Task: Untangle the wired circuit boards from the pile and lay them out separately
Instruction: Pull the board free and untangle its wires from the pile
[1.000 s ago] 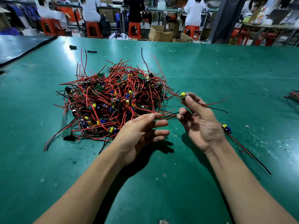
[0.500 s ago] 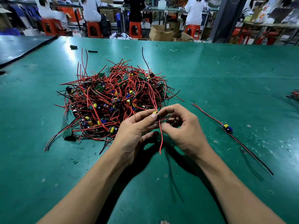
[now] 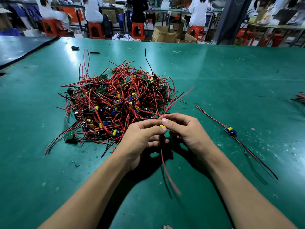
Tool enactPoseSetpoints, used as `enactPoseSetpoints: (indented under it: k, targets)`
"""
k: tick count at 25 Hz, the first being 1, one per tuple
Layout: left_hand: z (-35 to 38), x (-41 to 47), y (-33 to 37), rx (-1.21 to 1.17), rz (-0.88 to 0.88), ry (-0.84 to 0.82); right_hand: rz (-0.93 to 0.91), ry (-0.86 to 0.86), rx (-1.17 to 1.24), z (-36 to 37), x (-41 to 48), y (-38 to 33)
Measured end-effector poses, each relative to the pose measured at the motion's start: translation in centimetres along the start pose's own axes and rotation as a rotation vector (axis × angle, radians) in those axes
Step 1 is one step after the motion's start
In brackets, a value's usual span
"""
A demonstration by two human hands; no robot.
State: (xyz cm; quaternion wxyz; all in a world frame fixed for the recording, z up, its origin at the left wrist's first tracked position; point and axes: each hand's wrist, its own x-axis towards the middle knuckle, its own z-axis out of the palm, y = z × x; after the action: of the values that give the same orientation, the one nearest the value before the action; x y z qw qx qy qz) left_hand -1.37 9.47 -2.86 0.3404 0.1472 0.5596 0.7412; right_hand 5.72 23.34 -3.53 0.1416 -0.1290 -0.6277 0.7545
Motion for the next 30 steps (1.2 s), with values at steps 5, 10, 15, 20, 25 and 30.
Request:
enactPoseSetpoints:
  k: [5, 10, 15, 20, 25, 30]
  targets:
    - [0.18, 0.00, 0.10, 0.024, -0.037, -0.001, 0.033, -0.013, 0.039, -0.25, 0.24, -0.05]
    - [0.29, -0.45, 0.27, 0.073, 0.021, 0.044, 0.066, 0.008, 0.057, -0.01, 0.25, 0.24]
    - [0.51, -0.47, 0.18, 0.079, 0.030, 0.081, 0.108, 0.002, 0.137, 0.32, 0.27, 0.21]
    - [0.54, -0.36, -0.34, 0.156, 0.080, 0.094, 0.088, 0.001, 0.074, 0.15, 0.32, 0.41]
    - [0.63, -0.16, -0.63, 0.219, 0.112, 0.132, 0.013, 0.052, -0.084, 0.40, 0.51, 0.47]
    - [0.52, -0.12, -0.51, 0.156, 0.088, 0.163, 0.016, 0.050, -0.108, 0.72, 0.09, 0.57]
